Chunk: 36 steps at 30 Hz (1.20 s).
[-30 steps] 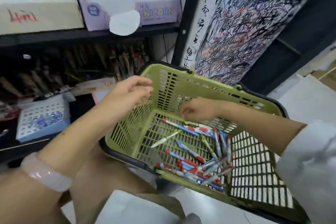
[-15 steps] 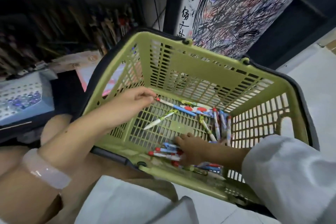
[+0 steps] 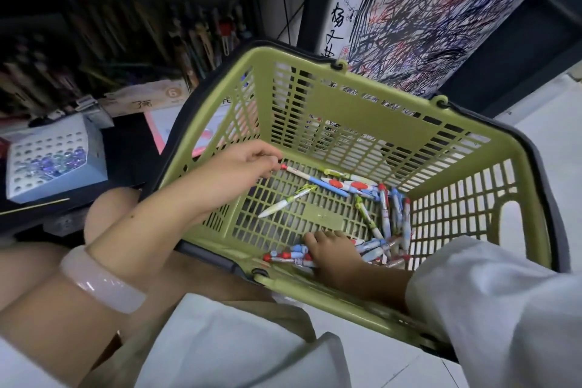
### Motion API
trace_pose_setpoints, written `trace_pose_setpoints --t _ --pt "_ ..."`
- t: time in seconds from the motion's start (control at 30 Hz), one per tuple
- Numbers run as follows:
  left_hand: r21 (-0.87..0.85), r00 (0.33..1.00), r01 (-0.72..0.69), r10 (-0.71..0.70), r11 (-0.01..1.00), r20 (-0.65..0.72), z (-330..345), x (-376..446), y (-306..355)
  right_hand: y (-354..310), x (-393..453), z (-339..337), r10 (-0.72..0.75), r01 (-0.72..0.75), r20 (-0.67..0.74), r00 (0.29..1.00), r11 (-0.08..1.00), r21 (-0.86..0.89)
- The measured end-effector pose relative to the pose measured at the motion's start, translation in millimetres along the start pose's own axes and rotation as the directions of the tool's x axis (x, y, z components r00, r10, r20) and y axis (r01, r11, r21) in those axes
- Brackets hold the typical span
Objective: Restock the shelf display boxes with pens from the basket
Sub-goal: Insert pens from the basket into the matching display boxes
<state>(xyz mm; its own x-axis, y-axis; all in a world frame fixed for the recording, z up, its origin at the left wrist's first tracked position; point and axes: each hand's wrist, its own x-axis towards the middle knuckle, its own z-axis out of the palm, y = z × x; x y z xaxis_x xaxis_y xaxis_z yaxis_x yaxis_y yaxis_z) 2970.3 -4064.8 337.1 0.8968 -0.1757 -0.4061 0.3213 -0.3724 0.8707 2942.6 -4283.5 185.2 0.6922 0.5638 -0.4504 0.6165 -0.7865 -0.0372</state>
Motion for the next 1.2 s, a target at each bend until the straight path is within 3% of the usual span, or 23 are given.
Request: trace_pose_setpoints --t 0.13,0.2,0.27,0.33,0.4,0.47,0.5,0.6,0.73,0.97,1.1,1.2 --pt "-0.014 1.000 -0.010 0.010 1.000 -0.004 0.0 -0.8 2.1 3.9 5.5 -17.5 0.103 -0.105 0.020 0.994 0.965 0.241" --pt "-0.046 0.999 -0.028 0.026 0.999 -0.036 -1.1 -1.9 3.2 13.2 14.2 -40.2 0.188 -0.173 0.014 0.982 0.871 0.459" --pt "-0.104 0.994 -0.047 0.036 0.994 -0.107 -2.1 -2.8 5.4 21.1 22.0 -72.5 0.294 -0.195 -0.029 0.955 0.701 0.686" --pt "-0.160 0.985 -0.060 0.032 0.985 -0.171 -1.8 -2.4 8.1 22.3 24.5 -108.4 0.393 -0.126 -0.080 0.916 0.471 0.873" --pt "-0.186 0.983 -0.057 0.023 0.981 -0.180 0.6 -2.5 11.3 17.3 23.3 -140.8 0.435 0.019 -0.110 0.894 0.208 0.978" --pt "-0.169 0.995 -0.034 0.018 0.985 -0.099 5.1 -4.1 15.4 6.3 22.0 -167.5 0.383 0.146 -0.110 0.917 -0.065 0.987" --pt "-0.171 0.999 -0.025 0.018 0.985 -0.042 8.4 -4.6 17.3 -0.8 21.3 -179.2 0.349 0.184 -0.124 0.929 -0.145 0.972" --pt "-0.274 0.998 -0.049 0.060 0.961 0.032 16.8 -6.5 25.6 -22.3 17.7 -209.1 0.302 0.250 -0.171 0.938 -0.247 0.936" --pt "-0.473 0.996 -0.092 0.085 0.876 -0.035 12.4 -13.1 37.2 -42.5 9.8 -236.8 0.287 0.262 -0.198 0.937 -0.207 0.943" --pt "-0.267 0.956 -0.257 0.203 0.929 -0.213 -8.4 -22.4 41.4 -54.2 4.6 -264.2 0.245 0.395 -0.403 0.882 0.084 0.915" --pt "-0.213 0.933 -0.308 0.252 0.927 -0.256 -18.7 -24.3 44.9 -54.2 2.4 -275.0 0.234 0.453 -0.454 0.860 0.057 0.889" --pt "-0.205 0.933 -0.312 0.259 0.928 -0.250 -21.4 -25.1 46.9 -57.7 3.3 -283.3 0.304 0.558 -0.555 0.774 0.085 0.826"
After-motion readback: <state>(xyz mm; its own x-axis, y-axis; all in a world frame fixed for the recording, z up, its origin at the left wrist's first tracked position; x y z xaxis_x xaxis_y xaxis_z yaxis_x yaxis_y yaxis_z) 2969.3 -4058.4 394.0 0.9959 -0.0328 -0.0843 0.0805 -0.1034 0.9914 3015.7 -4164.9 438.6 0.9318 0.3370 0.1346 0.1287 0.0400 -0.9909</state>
